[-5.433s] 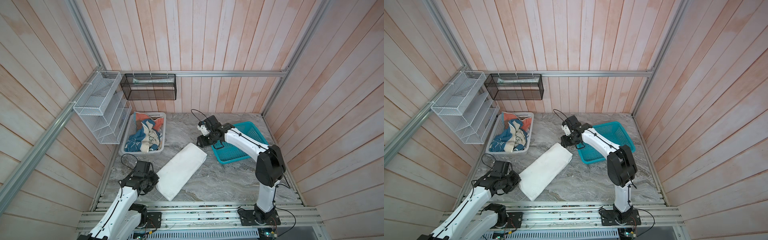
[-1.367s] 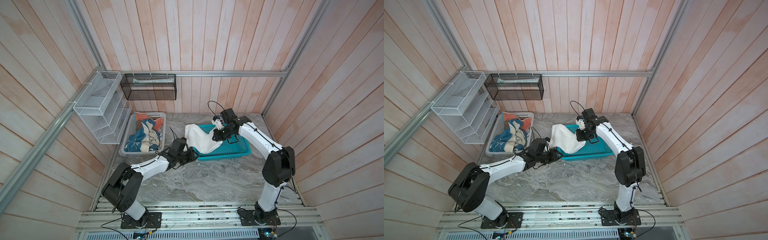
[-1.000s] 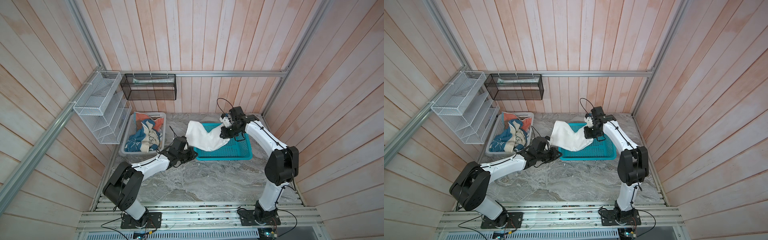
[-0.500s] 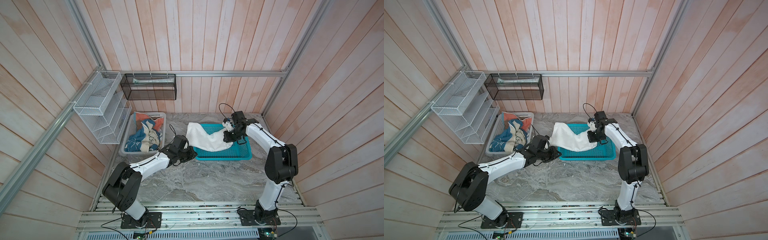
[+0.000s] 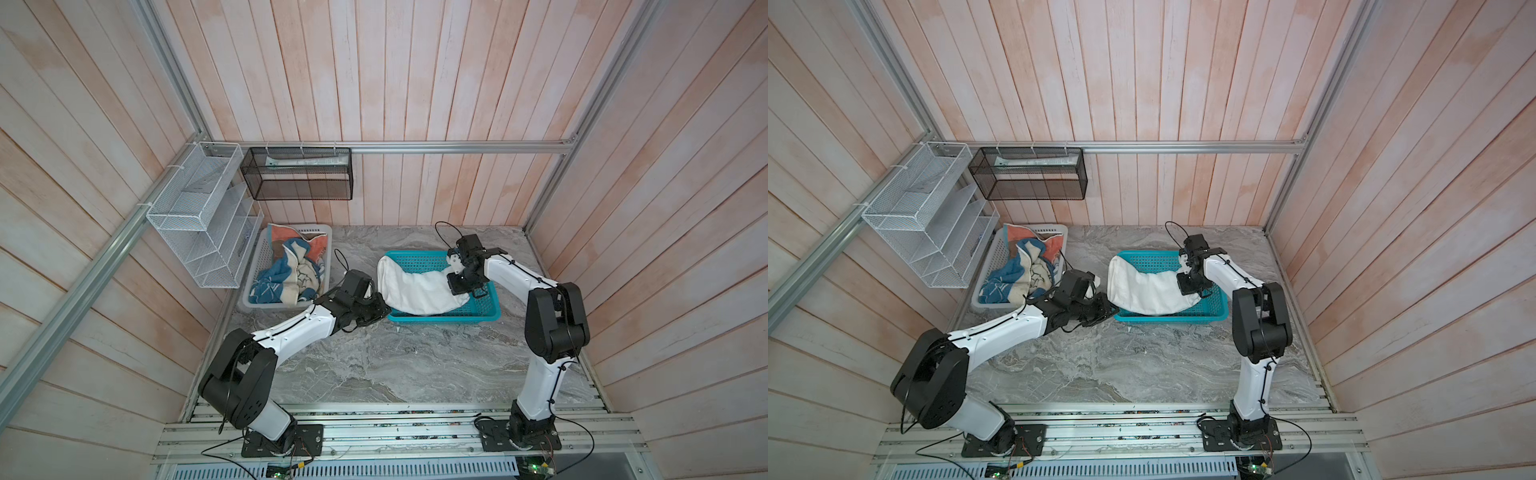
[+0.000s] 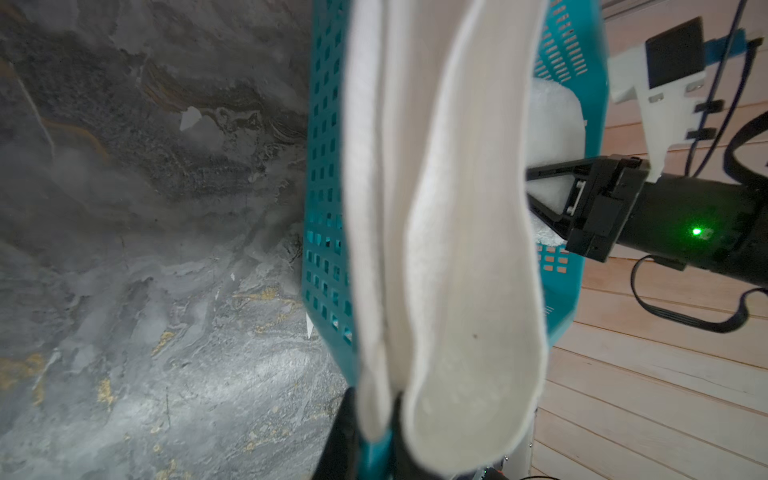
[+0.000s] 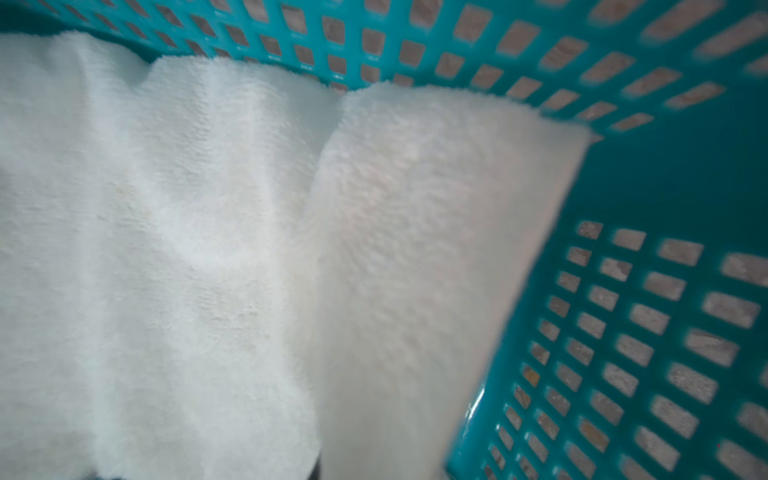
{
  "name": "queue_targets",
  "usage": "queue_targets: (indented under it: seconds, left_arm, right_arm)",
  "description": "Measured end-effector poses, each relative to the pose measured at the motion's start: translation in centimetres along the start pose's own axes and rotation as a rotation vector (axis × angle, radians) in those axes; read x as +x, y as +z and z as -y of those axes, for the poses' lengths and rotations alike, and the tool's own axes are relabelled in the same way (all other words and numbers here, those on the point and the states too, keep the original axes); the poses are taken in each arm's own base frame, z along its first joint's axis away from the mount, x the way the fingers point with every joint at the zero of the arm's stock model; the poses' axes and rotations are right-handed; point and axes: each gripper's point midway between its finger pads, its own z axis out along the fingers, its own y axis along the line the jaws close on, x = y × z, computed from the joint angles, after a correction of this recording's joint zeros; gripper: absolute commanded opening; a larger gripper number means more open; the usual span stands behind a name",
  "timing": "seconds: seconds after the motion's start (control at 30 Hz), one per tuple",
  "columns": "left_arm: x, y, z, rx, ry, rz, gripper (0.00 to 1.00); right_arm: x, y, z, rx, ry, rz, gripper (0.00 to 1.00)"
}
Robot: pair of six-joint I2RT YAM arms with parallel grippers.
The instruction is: Fold and stack the towels
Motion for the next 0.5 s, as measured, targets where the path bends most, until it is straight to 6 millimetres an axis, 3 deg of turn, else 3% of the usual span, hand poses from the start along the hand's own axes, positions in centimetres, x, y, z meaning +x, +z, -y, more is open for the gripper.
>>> queue_targets:
  seconds: [0.5]
  left_arm:
    - [0.1,0.0,-0.3,-0.011,-0.012,-0.003,0.0]
  right_arm:
    - [0.2,-1.2,0.6,0.041,0.102,-0.034,0.0]
